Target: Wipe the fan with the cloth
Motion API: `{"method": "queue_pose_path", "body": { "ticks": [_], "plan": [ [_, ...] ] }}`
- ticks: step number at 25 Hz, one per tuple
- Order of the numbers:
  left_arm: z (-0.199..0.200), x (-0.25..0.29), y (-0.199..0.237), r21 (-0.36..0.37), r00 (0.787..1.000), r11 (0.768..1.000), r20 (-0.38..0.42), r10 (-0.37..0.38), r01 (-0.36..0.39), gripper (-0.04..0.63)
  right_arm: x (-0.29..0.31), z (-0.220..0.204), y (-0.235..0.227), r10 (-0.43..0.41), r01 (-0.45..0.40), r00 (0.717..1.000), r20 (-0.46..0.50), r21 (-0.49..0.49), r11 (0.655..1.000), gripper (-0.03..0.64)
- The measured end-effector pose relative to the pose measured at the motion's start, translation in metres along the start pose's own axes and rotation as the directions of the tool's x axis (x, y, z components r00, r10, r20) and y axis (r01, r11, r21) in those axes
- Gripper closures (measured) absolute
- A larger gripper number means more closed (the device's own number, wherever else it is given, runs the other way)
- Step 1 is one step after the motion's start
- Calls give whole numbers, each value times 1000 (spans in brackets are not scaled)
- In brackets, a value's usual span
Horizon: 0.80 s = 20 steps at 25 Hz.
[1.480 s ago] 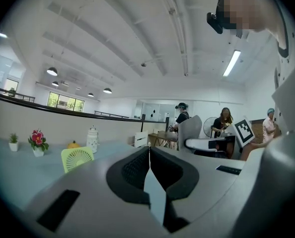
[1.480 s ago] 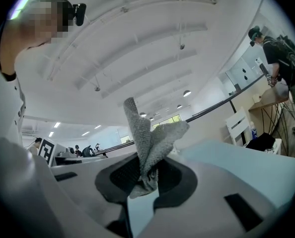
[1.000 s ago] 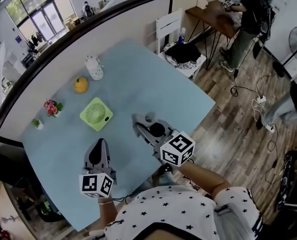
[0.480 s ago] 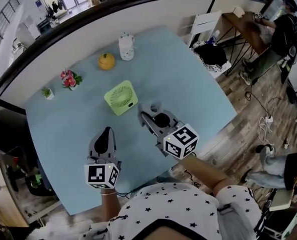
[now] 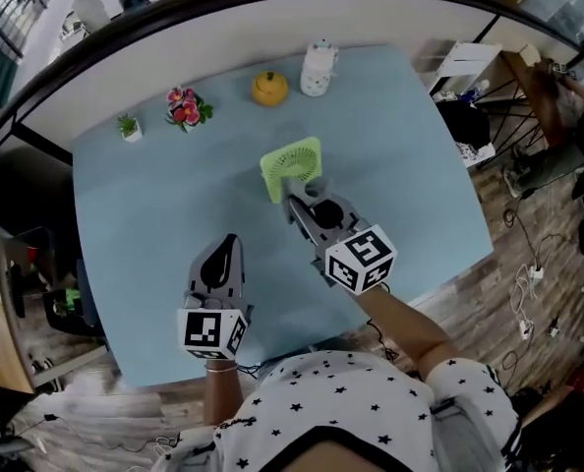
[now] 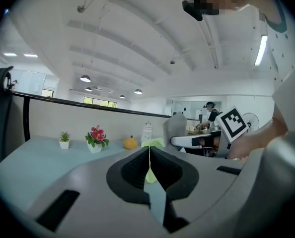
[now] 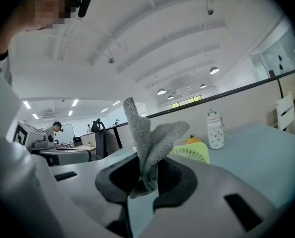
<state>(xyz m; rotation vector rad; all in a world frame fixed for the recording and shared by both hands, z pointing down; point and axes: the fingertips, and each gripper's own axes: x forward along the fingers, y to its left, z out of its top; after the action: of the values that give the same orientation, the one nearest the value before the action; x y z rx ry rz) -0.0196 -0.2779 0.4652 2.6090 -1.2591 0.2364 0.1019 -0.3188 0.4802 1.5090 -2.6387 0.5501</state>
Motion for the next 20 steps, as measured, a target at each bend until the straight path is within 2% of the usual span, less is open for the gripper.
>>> {"method": "queue_pose_path", "body": {
  "ticks": [7, 11, 20],
  "plan": [
    [-3, -14, 23, -36, 999, 998, 4, 51, -51, 565, 41, -15, 5, 1, -8, 998, -70, -90, 996, 571],
    [-6, -22, 37, -50, 997, 995, 5, 82, -82, 565, 59, -23, 1, -29, 14, 994, -104, -145, 989, 571],
    [-10, -26, 53, -79, 994, 991, -7, 109, -109, 565, 78, -35, -12, -80, 52, 986, -147, -188, 981, 571]
  ]
}}
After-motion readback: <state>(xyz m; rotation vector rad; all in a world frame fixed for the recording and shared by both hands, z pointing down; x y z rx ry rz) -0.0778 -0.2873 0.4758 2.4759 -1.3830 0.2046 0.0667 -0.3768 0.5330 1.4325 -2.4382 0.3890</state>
